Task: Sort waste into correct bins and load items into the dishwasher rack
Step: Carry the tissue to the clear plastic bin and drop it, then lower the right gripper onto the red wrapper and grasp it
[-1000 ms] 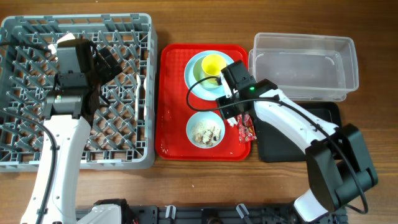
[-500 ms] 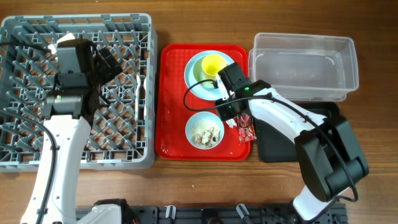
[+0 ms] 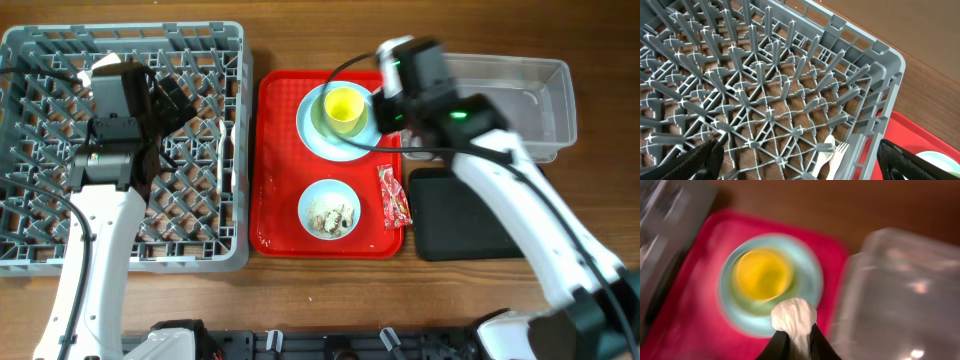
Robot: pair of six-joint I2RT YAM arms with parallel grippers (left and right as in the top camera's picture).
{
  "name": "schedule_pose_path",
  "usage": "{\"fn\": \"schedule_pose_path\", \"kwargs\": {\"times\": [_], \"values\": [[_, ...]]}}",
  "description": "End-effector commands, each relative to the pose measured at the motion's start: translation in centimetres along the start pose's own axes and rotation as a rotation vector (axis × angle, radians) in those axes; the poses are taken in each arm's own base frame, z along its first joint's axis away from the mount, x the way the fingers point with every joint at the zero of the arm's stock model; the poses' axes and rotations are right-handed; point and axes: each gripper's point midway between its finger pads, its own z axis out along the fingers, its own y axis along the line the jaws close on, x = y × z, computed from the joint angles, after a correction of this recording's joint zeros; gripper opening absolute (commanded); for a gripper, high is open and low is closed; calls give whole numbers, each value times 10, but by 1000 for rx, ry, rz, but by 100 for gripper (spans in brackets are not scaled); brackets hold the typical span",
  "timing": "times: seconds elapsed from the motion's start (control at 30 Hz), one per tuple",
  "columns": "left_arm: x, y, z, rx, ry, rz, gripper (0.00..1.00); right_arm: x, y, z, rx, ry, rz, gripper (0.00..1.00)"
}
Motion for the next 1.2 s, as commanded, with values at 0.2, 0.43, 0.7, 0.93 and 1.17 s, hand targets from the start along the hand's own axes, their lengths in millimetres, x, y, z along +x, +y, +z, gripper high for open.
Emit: {"fn": "schedule_pose_path", "kwargs": {"times": [0.2,0.43,0.7,0.93,1.17], "values": [[-8,-1,-5,8,-21,-26,100,36,-133,44,295,138,154,72],[-8,-1,-5,7,-21,-26,100,37,-141,56,217,153,180,100],[-8,-1,-5,7,-21,-26,100,19,-46,-25,-297,118,215,96],[-8,-1,-5,7,-21,-26,100,81,27,-33,-377,375,139,56],[-8,-1,-5,7,-21,-26,100,156,36,2,-45,505,153,54]]}}
